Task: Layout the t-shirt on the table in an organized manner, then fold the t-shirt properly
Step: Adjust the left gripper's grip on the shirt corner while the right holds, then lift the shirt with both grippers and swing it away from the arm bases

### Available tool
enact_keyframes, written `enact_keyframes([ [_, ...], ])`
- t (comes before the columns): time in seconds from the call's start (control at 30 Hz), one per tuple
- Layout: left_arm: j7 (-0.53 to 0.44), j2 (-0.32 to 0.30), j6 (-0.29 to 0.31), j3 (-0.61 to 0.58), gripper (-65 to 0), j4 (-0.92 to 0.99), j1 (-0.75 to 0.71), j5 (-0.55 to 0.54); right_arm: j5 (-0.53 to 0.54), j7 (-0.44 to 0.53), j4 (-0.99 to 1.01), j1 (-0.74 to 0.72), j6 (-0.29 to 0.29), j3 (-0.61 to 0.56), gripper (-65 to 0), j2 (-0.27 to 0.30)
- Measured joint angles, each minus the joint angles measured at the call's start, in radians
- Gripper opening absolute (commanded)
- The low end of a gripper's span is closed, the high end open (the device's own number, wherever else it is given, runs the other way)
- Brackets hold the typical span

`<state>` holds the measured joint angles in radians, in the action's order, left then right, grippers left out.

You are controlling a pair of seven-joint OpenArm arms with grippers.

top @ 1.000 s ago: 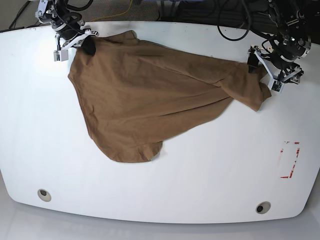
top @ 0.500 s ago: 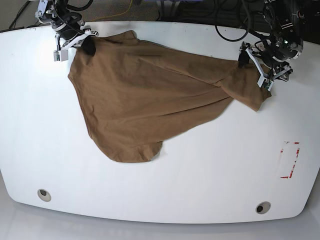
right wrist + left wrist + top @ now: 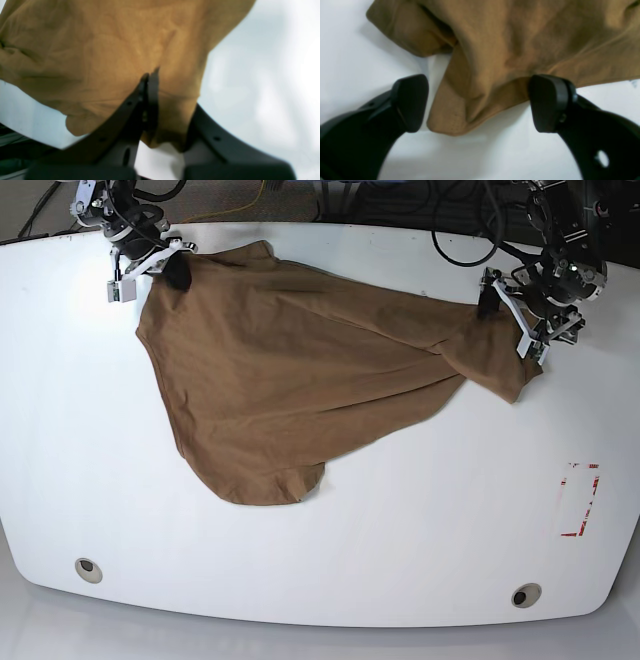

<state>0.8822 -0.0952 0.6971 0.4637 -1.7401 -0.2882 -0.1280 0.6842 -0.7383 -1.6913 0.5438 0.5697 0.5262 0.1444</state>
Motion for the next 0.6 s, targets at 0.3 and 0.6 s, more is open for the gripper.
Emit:
enact_keyframes([
  [0.3,0.000,0.000,0.002,-0.004,-50.6,0.000,0.000,0.000,0.000,0.000,0.000,0.000,0.000,0.000,-62.9,0.000],
  [0.6,0.000,0.000,0.003,-0.004,-62.5,0.000,0.000,0.000,0.000,-0.002,0.000,0.000,0.000,0.000,-62.9,0.000],
])
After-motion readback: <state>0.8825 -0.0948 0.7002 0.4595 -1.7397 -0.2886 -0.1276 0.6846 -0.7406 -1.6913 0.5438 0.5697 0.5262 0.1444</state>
